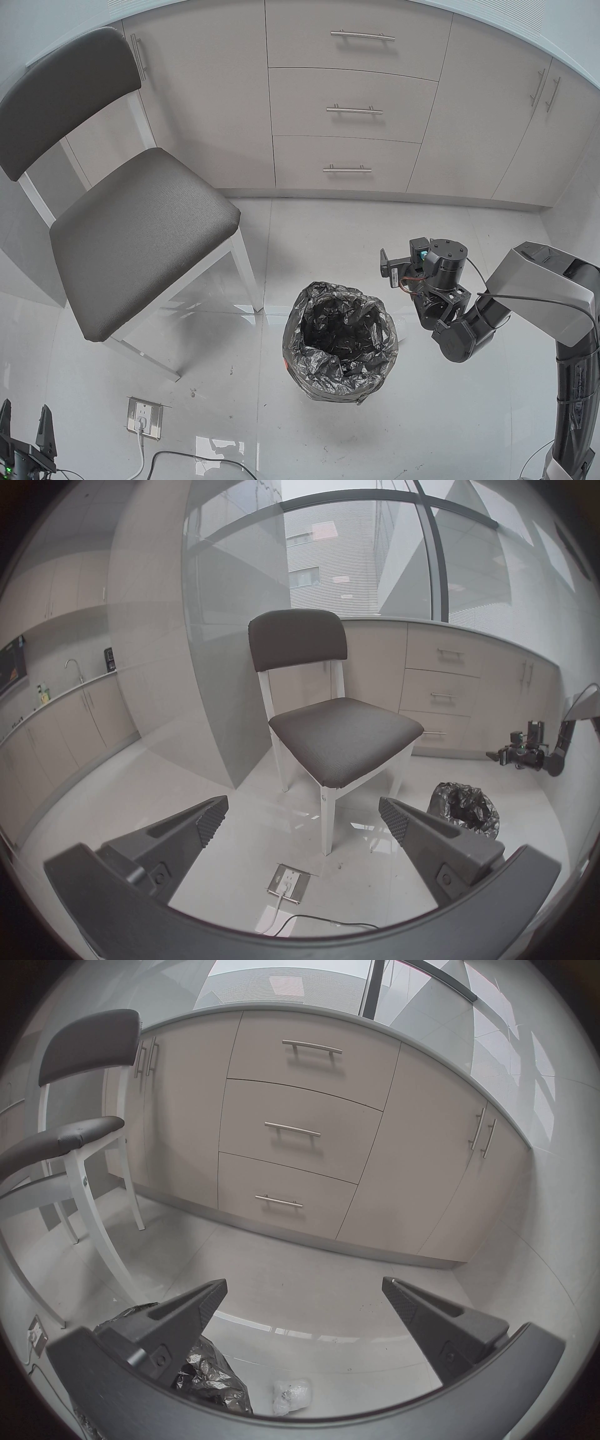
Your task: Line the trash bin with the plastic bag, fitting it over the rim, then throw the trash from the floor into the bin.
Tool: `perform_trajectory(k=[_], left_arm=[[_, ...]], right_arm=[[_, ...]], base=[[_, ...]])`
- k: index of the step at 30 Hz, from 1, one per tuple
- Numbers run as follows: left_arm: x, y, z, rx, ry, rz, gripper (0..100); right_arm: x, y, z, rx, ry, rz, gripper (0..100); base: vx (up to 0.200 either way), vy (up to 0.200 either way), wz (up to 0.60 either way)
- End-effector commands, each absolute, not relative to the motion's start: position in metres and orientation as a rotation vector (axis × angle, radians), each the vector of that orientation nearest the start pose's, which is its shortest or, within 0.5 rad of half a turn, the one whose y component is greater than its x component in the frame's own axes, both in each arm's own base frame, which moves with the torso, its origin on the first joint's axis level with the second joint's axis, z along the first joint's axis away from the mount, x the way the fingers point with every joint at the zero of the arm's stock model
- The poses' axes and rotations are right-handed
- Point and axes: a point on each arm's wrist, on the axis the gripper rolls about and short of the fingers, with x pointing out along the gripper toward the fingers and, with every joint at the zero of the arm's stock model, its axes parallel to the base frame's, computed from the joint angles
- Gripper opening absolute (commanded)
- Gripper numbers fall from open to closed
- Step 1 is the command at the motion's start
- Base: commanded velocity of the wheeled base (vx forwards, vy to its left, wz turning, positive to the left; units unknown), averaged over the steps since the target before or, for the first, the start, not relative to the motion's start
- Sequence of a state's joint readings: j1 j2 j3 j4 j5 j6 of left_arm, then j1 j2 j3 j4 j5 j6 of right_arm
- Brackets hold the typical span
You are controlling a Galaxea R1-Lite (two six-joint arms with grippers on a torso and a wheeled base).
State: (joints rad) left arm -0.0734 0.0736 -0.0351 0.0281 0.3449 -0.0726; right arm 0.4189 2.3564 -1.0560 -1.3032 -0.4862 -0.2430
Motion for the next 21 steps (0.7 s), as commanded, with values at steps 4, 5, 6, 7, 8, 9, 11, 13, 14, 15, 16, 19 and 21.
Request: perform_trajectory(k=[4, 5, 6, 7, 8, 9, 11, 13, 14, 15, 16, 19, 21], left_arm=[[-0.017, 0.005, 0.083, -0.04, 0.089, 0.087, 100], [-0.018, 0.004, 0.083, -0.03, 0.099, 0.037, 100], [-0.018, 0.004, 0.083, -0.03, 0.099, 0.037, 100], [-0.018, 0.003, 0.083, -0.008, 0.107, 0.007, 100], [-0.019, 0.003, 0.083, 0.019, 0.113, -0.019, 100], [-0.018, 0.002, 0.083, 0.036, 0.114, -0.04, 100], [-0.018, 0.002, 0.083, 0.034, 0.116, -0.043, 100], [-0.018, 0.002, 0.084, 0.013, 0.118, -0.031, 100], [-0.018, 0.003, 0.084, -0.011, 0.115, 0.006, 100], [-0.018, 0.005, 0.084, -0.04, 0.111, 0.07, 100], [-0.018, 0.005, 0.083, -0.059, 0.112, 0.107, 100], [-0.018, 0.006, 0.084, -0.038, 0.11, 0.08, 100], [-0.018, 0.006, 0.084, -0.032, 0.109, 0.078, 100]], right_arm=[[0.4, 0.168, 0.054, -0.251, 0.023, -0.062, 100], [0.4, 0.169, 0.053, -0.252, 0.024, -0.061, 100], [0.4, 0.169, 0.053, -0.252, 0.024, -0.061, 100], [0.4, 0.169, 0.052, -0.253, 0.025, -0.059, 100], [0.401, 0.17, 0.05, -0.255, 0.029, -0.058, 100], [0.401, 0.17, 0.051, -0.253, 0.025, -0.059, 100], [0.403, 0.167, 0.053, -0.252, 0.022, -0.069, 100], [0.406, 0.162, 0.055, -0.251, 0.02, -0.083, 100], [0.409, 0.159, 0.056, -0.25, 0.016, -0.093, 100], [0.411, 0.156, 0.058, -0.255, 0.01, -0.101, 100], [0.413, 0.155, 0.059, -0.259, 0.007, -0.105, 100], [0.419, 0.155, 0.059, -0.283, 0.035, -0.107, 100], [0.423, 0.156, 0.06, -0.294, 0.058, -0.102, 100]], base=[[0.0, 0.0, 0.0], [0.0, 0.0, 0.0], [0.0, 0.0, 0.0], [0.0, 0.0, 0.0], [0.0, 0.0, 0.0], [0.0, 0.0, 0.0], [0.0, 0.0, 0.0], [0.0, 0.0, 0.0], [0.0, 0.0, 0.0], [0.0, 0.0, 0.0], [0.0, 0.0, 0.0], [0.0, 0.0, 0.0], [0.0, 0.0, 0.0]])
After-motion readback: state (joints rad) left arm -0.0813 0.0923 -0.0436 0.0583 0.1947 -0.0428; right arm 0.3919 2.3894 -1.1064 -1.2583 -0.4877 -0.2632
